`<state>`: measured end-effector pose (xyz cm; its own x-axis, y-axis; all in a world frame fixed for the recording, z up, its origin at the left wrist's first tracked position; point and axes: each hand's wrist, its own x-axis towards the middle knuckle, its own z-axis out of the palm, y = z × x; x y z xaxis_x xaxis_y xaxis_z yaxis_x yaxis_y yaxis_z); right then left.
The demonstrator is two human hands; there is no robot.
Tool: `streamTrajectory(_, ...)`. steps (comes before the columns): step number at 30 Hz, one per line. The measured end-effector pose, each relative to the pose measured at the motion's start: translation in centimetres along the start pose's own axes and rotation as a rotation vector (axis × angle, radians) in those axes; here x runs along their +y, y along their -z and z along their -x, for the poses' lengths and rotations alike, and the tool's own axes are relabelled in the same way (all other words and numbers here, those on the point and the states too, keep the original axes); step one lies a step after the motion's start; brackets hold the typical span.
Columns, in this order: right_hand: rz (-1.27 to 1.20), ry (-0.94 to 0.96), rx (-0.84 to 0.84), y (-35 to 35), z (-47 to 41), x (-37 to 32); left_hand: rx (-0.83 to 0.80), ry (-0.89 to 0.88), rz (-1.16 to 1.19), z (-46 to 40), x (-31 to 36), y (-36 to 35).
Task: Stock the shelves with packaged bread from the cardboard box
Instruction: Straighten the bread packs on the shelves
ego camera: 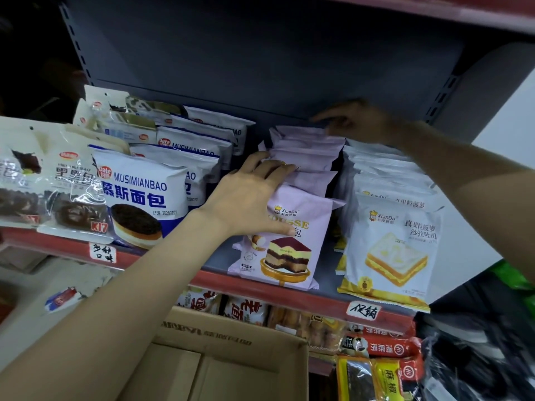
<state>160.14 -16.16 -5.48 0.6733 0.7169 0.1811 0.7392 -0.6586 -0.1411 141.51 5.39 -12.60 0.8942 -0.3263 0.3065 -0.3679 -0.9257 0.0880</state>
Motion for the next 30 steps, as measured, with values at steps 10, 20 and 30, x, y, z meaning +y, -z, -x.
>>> streamTrajectory(10,-0.049,-0.128,0.152,-2.0,3.2,-3.3,0.171,0.108,0.471,0.6,0.6,-2.0)
streamTrajectory(20,-0.732,-0.314,0.521,-9.9,15.2,-16.3,0.031,0.394,1.306,1.1,0.4,-5.1)
streamTrajectory(30,-0.612,-0.403,0.563,-11.0,15.1,-16.7,-0.04,0.332,1.444,0.6,1.5,-5.2)
